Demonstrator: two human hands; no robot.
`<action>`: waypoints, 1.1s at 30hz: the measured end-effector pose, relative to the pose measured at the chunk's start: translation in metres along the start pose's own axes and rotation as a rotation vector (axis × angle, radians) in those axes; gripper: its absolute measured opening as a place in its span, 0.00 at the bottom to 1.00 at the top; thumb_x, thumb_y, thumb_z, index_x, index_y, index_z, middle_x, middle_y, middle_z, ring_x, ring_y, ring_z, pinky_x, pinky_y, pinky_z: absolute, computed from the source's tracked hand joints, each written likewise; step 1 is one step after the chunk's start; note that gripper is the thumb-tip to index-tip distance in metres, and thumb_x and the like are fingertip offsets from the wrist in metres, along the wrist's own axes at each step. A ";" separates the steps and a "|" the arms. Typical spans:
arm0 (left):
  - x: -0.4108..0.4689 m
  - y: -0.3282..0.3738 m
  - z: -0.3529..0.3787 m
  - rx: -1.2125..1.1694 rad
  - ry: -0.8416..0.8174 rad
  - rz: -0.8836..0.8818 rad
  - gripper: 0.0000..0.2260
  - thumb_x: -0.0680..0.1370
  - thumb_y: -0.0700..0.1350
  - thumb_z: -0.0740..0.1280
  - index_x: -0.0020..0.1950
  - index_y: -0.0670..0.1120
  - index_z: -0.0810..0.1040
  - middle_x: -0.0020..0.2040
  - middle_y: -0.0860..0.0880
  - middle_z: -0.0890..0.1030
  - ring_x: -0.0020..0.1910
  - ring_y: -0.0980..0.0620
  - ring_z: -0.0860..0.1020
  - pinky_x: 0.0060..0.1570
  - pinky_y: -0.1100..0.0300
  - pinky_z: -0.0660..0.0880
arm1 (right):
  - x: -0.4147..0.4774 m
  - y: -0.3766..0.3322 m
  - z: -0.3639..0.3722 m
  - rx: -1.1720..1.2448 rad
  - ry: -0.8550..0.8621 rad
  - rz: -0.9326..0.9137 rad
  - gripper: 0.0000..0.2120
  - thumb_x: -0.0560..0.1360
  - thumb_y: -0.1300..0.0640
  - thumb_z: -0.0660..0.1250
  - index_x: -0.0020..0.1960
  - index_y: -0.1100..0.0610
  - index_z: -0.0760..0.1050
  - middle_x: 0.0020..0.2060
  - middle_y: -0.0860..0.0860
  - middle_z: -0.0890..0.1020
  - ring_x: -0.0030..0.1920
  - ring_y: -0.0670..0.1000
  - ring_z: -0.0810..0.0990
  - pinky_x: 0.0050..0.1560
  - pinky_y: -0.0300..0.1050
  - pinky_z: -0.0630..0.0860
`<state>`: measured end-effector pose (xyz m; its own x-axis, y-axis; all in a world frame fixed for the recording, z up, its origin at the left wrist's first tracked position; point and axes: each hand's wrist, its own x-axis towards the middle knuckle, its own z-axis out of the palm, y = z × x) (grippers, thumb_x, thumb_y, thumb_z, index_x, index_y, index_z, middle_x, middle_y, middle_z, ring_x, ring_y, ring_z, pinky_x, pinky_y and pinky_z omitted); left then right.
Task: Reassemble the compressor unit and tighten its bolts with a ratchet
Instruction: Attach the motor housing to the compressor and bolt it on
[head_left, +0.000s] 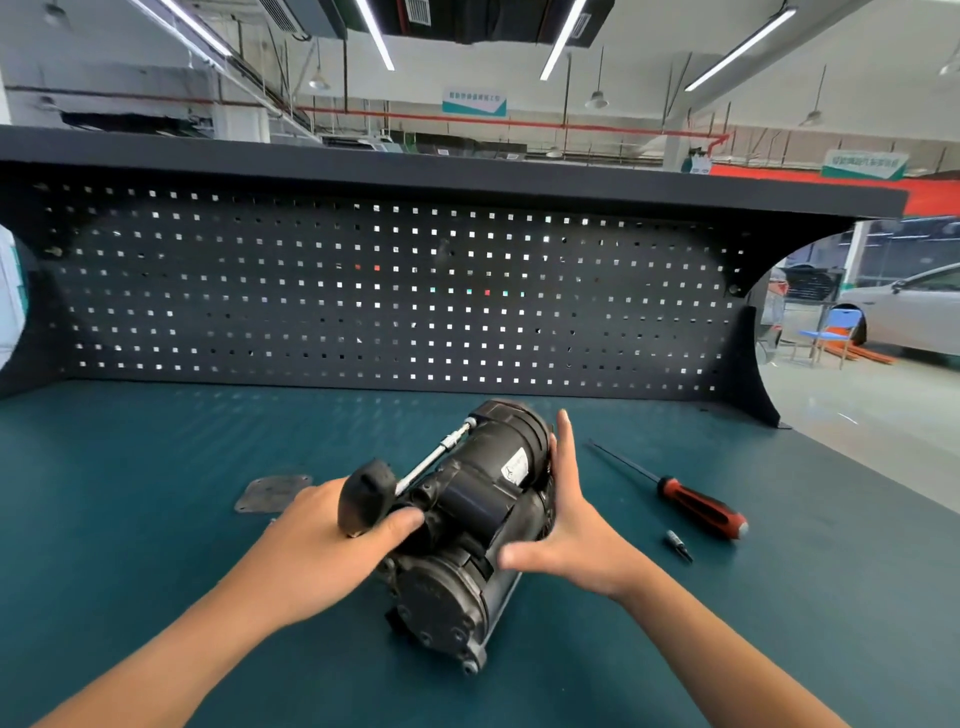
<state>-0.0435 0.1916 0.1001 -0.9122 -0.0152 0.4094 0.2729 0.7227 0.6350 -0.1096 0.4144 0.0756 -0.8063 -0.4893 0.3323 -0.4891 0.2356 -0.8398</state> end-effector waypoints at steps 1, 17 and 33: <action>-0.001 -0.001 0.002 0.004 0.031 0.004 0.17 0.73 0.57 0.66 0.47 0.43 0.78 0.42 0.48 0.83 0.46 0.52 0.79 0.52 0.51 0.74 | 0.000 0.000 0.004 -0.036 0.025 -0.017 0.66 0.49 0.34 0.77 0.64 0.36 0.26 0.66 0.30 0.47 0.64 0.21 0.49 0.63 0.22 0.57; -0.002 -0.003 0.010 -0.187 0.101 -0.080 0.18 0.73 0.55 0.67 0.45 0.38 0.77 0.44 0.43 0.81 0.41 0.49 0.79 0.44 0.56 0.72 | -0.003 -0.009 0.021 -0.016 0.241 -0.067 0.59 0.53 0.40 0.74 0.70 0.40 0.37 0.74 0.46 0.58 0.73 0.42 0.58 0.73 0.45 0.57; 0.008 0.029 -0.002 -1.061 -0.020 -0.526 0.12 0.80 0.50 0.56 0.53 0.47 0.77 0.19 0.50 0.67 0.14 0.56 0.60 0.18 0.69 0.60 | -0.007 -0.016 0.013 -0.102 0.113 0.031 0.60 0.53 0.36 0.76 0.59 0.26 0.26 0.67 0.24 0.49 0.73 0.37 0.50 0.74 0.45 0.52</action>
<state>-0.0419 0.2114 0.1229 -0.9902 -0.1215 -0.0692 -0.0293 -0.3036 0.9523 -0.0916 0.4034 0.0807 -0.8510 -0.3839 0.3583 -0.4901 0.3356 -0.8045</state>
